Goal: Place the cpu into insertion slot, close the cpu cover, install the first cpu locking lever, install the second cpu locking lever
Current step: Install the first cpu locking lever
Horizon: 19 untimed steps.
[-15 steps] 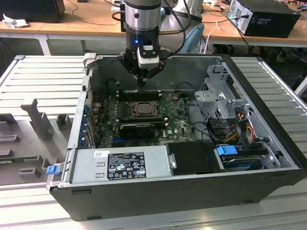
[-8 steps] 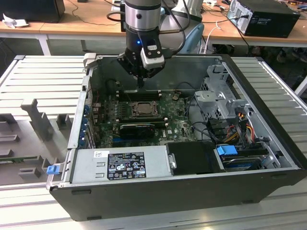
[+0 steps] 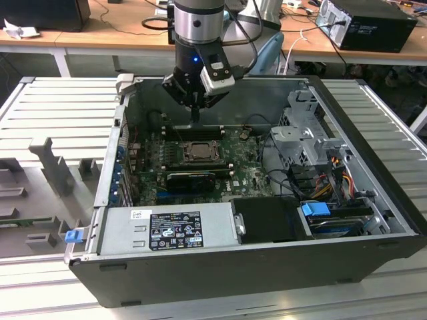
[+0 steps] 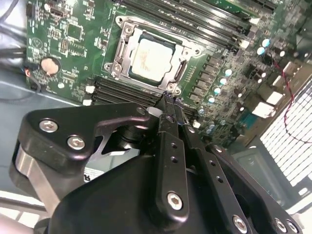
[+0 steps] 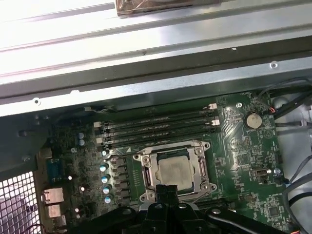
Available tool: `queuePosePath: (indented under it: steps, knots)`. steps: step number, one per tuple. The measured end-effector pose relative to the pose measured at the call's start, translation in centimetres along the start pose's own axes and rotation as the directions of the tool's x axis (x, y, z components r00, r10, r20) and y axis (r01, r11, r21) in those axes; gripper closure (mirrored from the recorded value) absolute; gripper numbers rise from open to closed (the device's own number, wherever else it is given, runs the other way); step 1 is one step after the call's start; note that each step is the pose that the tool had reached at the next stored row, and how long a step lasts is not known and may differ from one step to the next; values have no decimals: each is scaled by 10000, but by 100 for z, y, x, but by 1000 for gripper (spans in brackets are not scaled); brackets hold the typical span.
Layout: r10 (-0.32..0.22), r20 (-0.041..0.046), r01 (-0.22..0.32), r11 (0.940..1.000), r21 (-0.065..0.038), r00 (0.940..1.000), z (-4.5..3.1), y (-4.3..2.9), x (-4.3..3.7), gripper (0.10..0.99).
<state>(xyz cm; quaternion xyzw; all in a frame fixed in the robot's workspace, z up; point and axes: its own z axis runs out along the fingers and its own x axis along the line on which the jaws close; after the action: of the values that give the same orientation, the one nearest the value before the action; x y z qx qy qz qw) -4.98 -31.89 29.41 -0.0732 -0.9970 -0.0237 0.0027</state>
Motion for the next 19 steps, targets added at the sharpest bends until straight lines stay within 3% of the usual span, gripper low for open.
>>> queuePosePath:
  steps: [3, 14, 18, 19]
  knots:
    - [-669, -31, 669, 9978, 4, 9978, 2, 0, 0, 980]
    - [-1734, -83, 1734, 9849, 8, 9848, 4, -1, 8, 980]
    - [-2192, -104, 2192, 9757, 8, 9756, 7, -1, 9, 980]
    - [-2391, -112, 2391, 9710, 5, 9709, 11, -2, 9, 980]
